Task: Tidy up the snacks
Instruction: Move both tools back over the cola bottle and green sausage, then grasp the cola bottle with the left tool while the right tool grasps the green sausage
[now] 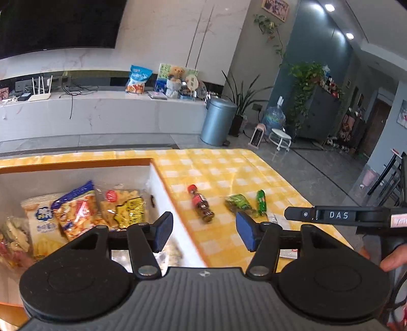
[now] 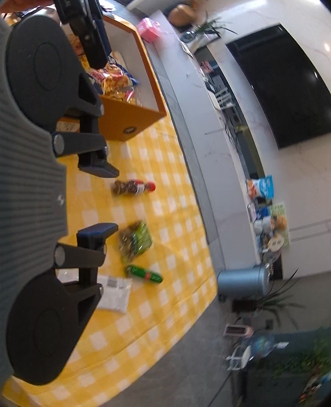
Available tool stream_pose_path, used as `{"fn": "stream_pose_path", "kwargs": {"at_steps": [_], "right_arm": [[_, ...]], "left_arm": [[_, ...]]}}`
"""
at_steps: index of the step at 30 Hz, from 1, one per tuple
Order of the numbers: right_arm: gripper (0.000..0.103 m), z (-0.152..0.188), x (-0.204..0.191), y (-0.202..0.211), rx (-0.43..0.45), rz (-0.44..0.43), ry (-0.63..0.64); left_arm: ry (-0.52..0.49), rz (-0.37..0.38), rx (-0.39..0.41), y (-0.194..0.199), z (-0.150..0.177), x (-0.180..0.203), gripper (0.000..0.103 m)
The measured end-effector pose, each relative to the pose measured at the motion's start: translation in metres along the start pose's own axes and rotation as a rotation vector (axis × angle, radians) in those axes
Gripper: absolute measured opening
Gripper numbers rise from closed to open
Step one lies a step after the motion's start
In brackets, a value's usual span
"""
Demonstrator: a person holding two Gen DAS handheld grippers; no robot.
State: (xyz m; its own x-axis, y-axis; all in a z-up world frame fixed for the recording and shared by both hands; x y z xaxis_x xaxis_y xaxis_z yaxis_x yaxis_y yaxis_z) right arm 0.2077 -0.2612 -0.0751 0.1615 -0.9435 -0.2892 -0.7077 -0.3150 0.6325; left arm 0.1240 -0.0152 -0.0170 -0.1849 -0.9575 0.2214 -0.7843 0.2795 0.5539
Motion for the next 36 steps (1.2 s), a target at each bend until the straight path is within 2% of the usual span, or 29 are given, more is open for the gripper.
{"fn": "stream_pose_path", "kwargs": {"at_steps": [12,20,25,32,34,36], "right_arm": [[0.041,-0.004,0.057,-0.031,-0.016,0.061,-0.154],[0.041,-0.028,0.079,-0.065,-0.045,0.095,-0.23],[0.041,-0.049,0.086,-0.087,-0.038,0.119,-0.25],[0.041,-0.06,0.105,-0.118,-0.05,0.188,-0.273],[0.039,-0.061,0.114,-0.126,-0.062,0.199,-0.29],[0.031,-0.06,0.123,-0.136,-0.086,0.205,-0.314]], "left_arm": [[-0.008,-0.027,-0.133,-0.057,-0.016,0.026,0.067],[0.091,-0.062,-0.221,-0.12,-0.035,0.019,0.066],[0.132,-0.126,-0.274,-0.159,-0.038,0.011,0.066],[0.141,-0.215,-0.354,-0.205,-0.026,0.0,0.06],[0.157,-0.223,-0.378,-0.214,-0.02,-0.004,0.055],[0.167,-0.223,-0.39,-0.22,-0.015,-0.007,0.053]]}}
Point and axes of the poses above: each gripper's, at about its wrist camera, not at the fingertips, and y roughly against the way its jaws point, x to its right, z to its underside, the point moved 7 cm from there along -y, roughly the way its jaws point, and after that the axes turned 1 degree about -y, right-handed, at the moved point
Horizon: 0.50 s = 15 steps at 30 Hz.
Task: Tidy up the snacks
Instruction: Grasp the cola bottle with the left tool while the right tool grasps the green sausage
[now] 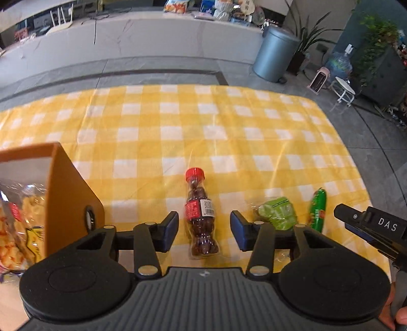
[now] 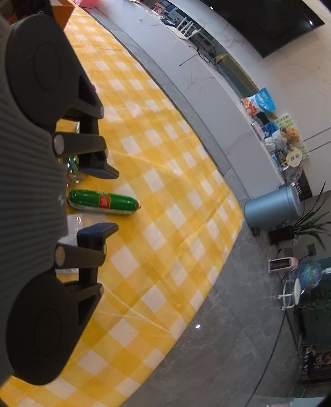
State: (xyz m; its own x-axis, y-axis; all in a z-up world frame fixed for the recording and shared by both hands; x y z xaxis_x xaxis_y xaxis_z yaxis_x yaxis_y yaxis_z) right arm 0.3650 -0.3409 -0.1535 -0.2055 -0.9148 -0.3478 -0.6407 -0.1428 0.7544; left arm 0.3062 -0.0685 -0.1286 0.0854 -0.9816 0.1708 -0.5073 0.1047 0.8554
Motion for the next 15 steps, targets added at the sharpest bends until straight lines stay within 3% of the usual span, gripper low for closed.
{"fn": "stream_pose_path", "kwargs": {"at_steps": [4,15], "right_arm": [[0.028,0.002,0.004,-0.019,-0.059,-0.04,-0.037],[0.027,0.006,-0.003,-0.051,-0.104,0.022,0.013]], "left_arm": [[0.025,0.006,-0.012,-0.006,0.001,-0.005,0.053],[0.035,-0.001,-0.037,-0.017,0.001,-0.01,0.047]]}}
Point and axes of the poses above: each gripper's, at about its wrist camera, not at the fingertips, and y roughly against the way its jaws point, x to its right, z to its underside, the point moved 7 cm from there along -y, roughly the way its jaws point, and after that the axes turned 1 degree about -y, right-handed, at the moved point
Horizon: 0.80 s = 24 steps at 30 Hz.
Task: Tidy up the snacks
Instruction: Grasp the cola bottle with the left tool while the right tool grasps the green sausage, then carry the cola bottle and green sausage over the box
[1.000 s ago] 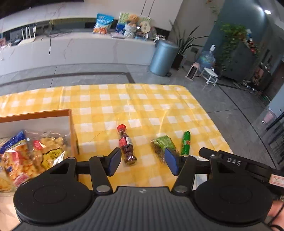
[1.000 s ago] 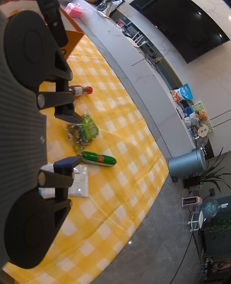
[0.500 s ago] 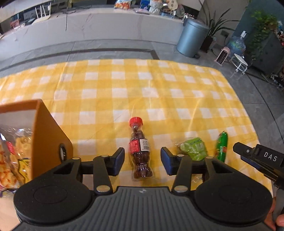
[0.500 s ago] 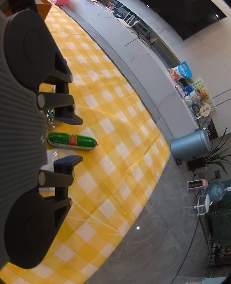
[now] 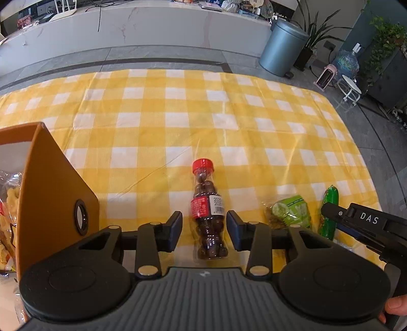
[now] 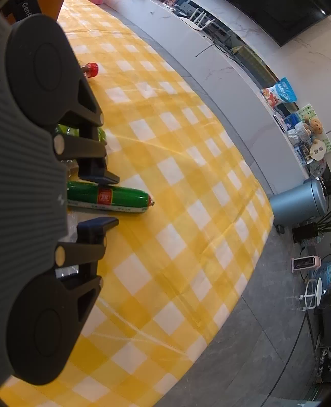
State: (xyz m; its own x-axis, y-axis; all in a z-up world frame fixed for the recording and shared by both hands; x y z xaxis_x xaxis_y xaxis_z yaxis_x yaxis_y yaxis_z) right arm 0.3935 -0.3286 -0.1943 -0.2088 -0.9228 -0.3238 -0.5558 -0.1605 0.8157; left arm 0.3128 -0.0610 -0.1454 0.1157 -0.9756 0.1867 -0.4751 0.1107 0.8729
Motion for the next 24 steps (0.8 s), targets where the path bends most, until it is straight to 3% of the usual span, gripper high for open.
{"fn": "stream_pose_path", "kwargs": {"at_steps": [11,17,24], "right_arm": [[0.022,0.006,-0.011,-0.002,0.014,0.053,0.132],[0.022,0.008,-0.012,-0.001,0.017,0.057,0.161],[0.022,0.01,-0.014,-0.001,0.033,0.051,0.191]], "left_arm": [[0.007,-0.02,-0.013,-0.013,0.0,0.006,0.046],[-0.027,-0.033,0.007,-0.014,0.001,0.007,0.037],[-0.041,-0.036,0.011,-0.013,0.0,0.008,0.036]]}}
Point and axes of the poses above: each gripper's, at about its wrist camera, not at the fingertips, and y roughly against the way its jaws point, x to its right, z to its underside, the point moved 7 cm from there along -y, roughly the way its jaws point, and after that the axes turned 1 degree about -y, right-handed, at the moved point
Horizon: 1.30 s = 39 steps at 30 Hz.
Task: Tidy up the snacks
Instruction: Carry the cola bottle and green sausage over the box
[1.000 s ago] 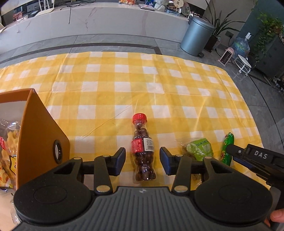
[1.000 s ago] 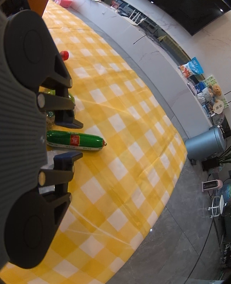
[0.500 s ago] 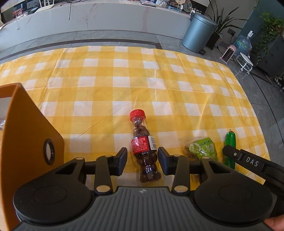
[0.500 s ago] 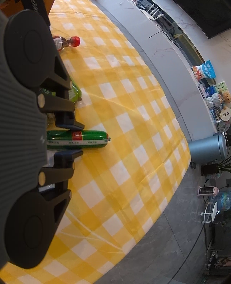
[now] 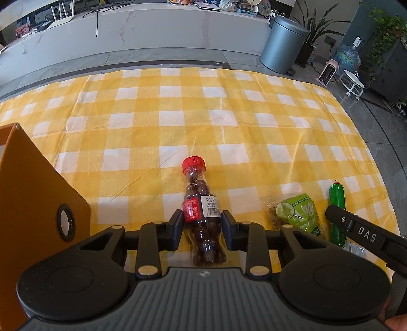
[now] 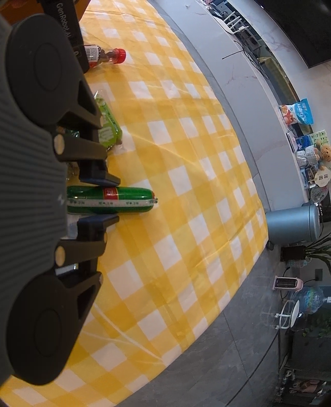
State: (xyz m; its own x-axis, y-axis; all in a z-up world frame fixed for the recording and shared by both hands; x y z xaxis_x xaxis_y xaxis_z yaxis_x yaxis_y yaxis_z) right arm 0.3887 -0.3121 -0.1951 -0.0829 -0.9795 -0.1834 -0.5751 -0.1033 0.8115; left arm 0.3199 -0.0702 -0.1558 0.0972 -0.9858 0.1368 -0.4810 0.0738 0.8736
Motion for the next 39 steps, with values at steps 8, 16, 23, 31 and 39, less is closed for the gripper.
{"fn": "stream_pose_path", "kwargs": {"at_steps": [8,16,23,31,39], "right_arm": [[0.021,0.0,0.0,0.0,0.002,-0.003,0.012],[0.02,-0.005,0.017,0.003,-0.011,-0.044,-0.12],[0.02,-0.008,0.017,0.014,-0.016,-0.129,-0.178],[0.02,-0.005,-0.003,0.046,0.005,-0.237,-0.16],[0.02,-0.003,-0.031,0.087,0.082,-0.304,-0.107]], "left_arm": [[0.002,0.019,0.01,0.001,0.001,-0.002,0.035],[0.061,0.083,0.043,0.015,0.003,-0.002,0.035],[0.119,0.171,0.105,0.051,0.007,0.007,0.035],[0.144,0.239,0.167,0.102,0.018,0.011,0.035],[0.141,0.269,0.247,0.159,0.027,-0.004,0.035]]}}
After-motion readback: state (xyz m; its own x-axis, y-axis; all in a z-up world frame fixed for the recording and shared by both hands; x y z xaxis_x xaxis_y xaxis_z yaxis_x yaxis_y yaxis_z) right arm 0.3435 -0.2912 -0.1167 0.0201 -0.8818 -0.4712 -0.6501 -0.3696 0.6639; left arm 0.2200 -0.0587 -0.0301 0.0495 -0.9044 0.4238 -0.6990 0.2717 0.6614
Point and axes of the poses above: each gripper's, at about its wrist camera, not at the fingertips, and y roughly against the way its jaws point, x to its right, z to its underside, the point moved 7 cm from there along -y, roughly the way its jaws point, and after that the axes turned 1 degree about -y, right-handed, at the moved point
